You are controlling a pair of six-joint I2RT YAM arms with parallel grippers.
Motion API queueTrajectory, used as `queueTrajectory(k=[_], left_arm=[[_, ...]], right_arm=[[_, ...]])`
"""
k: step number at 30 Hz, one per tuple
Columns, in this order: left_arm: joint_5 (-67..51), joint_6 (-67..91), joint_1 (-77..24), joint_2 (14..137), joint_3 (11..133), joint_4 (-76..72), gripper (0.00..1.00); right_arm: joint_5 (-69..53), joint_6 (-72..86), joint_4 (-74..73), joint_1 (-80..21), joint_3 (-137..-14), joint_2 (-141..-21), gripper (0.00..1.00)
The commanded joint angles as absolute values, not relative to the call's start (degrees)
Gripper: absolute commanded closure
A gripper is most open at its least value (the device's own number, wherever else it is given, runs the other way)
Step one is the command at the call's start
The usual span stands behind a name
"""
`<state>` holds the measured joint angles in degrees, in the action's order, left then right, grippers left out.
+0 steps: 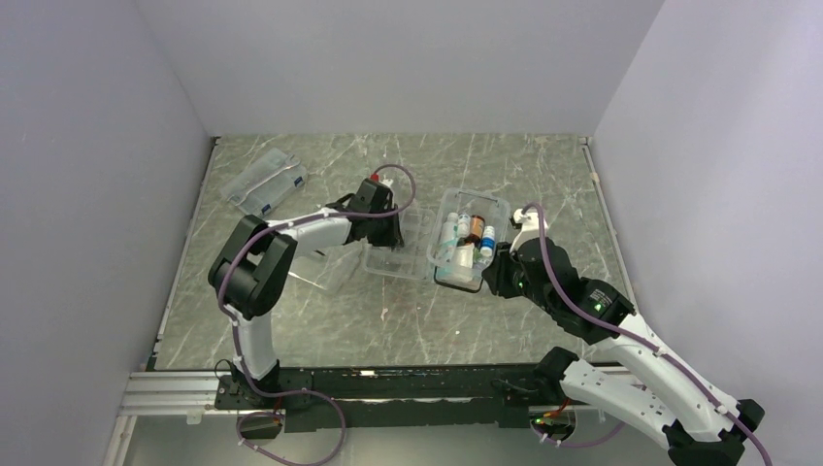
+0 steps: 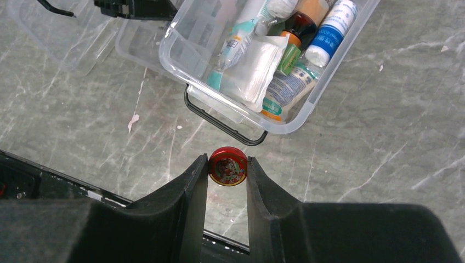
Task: Organize the medicine kit
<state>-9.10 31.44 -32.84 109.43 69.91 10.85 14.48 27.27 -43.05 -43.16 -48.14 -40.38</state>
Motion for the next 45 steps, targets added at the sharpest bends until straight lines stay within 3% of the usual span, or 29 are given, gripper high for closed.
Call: queueTrajectory(k=[1,17,25,36,45], left_arm=[[-7.2,33.8,-36.3,107.6,62.7,14.2,0.97],[-2.1,44.9,-41.9,98.0,42.8,5.3,0.95],[-1.3,47.2,-44.7,91.3,38.1,4.2,0.76],[-0.2,43.5,-45.6,83.0,39.1,10.3,0.52],[3.4,41.4,-45.6,74.6,40.5,15.6,0.40]], right_arm=[[15.1,27.6,-43.9,-43.0,-49.5,-40.2,0.90],[5.4,28.9,-39.5,-43.3,-48.0,-45.9,0.92],[4.3,31.4,-35.4,-46.4,-47.0,-49.2,0.93],[12.0,35.9,-31.6,-57.3,-47.7,-55.6,0.93],[11.0,38.6,-25.0,-58.8,-45.4,-59.4,0.94]])
